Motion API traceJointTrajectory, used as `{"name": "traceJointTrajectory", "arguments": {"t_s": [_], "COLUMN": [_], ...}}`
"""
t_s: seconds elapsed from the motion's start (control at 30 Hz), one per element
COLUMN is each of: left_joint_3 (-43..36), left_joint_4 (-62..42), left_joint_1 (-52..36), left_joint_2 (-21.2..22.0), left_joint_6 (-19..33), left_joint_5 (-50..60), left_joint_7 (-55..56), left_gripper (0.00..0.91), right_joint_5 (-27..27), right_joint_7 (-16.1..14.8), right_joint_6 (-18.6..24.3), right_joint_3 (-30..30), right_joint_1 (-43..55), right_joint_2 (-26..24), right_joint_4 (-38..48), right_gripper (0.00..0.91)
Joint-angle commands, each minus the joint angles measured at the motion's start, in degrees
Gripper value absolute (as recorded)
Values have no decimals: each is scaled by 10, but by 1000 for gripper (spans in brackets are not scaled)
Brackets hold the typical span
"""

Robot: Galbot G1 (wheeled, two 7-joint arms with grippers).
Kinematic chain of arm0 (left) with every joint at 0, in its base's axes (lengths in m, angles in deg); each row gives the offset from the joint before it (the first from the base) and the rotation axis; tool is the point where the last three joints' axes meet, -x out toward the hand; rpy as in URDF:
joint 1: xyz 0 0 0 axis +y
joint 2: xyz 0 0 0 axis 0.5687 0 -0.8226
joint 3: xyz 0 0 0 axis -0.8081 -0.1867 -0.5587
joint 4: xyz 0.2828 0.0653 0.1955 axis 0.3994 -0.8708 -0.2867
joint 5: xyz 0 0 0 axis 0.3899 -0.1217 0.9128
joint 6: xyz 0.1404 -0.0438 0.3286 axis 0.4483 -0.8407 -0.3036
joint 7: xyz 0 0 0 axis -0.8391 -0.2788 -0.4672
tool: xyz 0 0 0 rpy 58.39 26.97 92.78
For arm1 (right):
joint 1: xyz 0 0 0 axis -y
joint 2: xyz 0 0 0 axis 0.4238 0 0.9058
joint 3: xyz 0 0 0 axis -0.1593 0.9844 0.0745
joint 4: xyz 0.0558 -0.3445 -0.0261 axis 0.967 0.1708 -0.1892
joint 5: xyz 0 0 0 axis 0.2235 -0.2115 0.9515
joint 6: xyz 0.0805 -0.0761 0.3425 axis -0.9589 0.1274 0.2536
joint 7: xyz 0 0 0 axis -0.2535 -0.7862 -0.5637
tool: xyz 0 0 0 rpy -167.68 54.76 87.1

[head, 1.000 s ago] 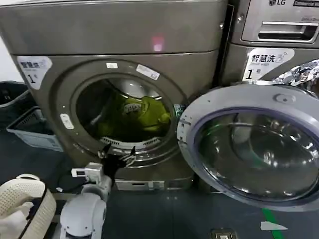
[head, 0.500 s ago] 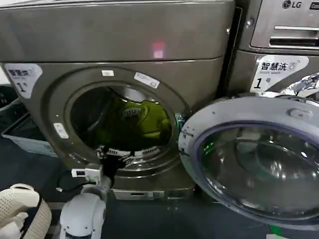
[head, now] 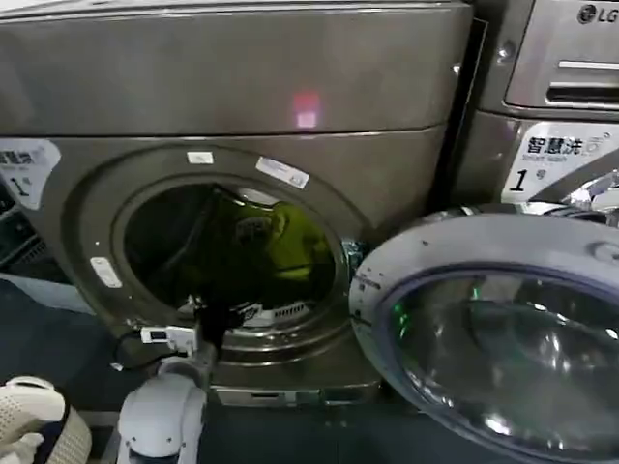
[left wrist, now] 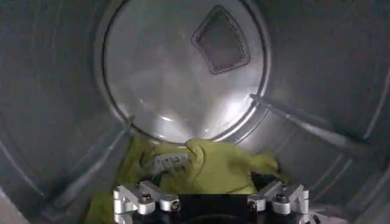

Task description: Grasp the clothes from the dryer.

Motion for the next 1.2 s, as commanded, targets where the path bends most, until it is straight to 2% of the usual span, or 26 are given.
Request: {"name": "traceJointTrajectory", "arguments": {"t_s": [0.03, 0.17, 0.3, 0.53, 0.63, 0.67, 0.83, 0.93, 1.0, 1.13, 1.2], "left_joint_3": [1, 4, 5, 3, -3, 0, 10, 12, 14, 24, 37], "left_joint_4": [-70, -140, -220, -362, -410, -434, -492, -522, -535, -567, -585], "left_joint_1": [-60, -124, -196, -303, -326, -337, -384, -418, -436, -473, -491], "left_joint_2": [0, 3, 6, 22, 23, 24, 16, 16, 15, 16, 16], "left_joint_6": [-28, -28, -21, 32, 87, 106, 199, 247, 296, 390, 456], "left_joint_5": [46, 66, 146, 195, 257, 318, 486, 572, 625, 681, 683], "left_joint_7": [-9, -16, -77, -66, -90, -120, -282, -344, -372, -428, -474], "left_gripper": [907, 907, 907, 907, 907, 907, 907, 907, 907, 907, 907], "right_joint_5": [1, 0, 0, -1, -1, -1, -2, -2, -2, -3, -4], "right_joint_7": [1, 0, 0, -1, -1, -1, -2, -2, -2, -2, -2], "right_joint_6": [1, 2, 3, 4, 4, 5, 6, 6, 6, 9, 10], "right_joint_3": [0, 3, 8, 9, 12, 14, 14, 18, 19, 21, 23], "right_joint_1": [-1, 0, 2, 3, 4, 4, 3, 3, 2, 1, 2], "right_joint_2": [-2, -3, 0, 1, 4, 6, 6, 8, 8, 8, 9], "right_joint_4": [1, 3, 3, 3, 0, 0, 1, -1, -1, 1, 1], "right_gripper": [907, 907, 907, 907, 907, 907, 907, 907, 907, 907, 907]}}
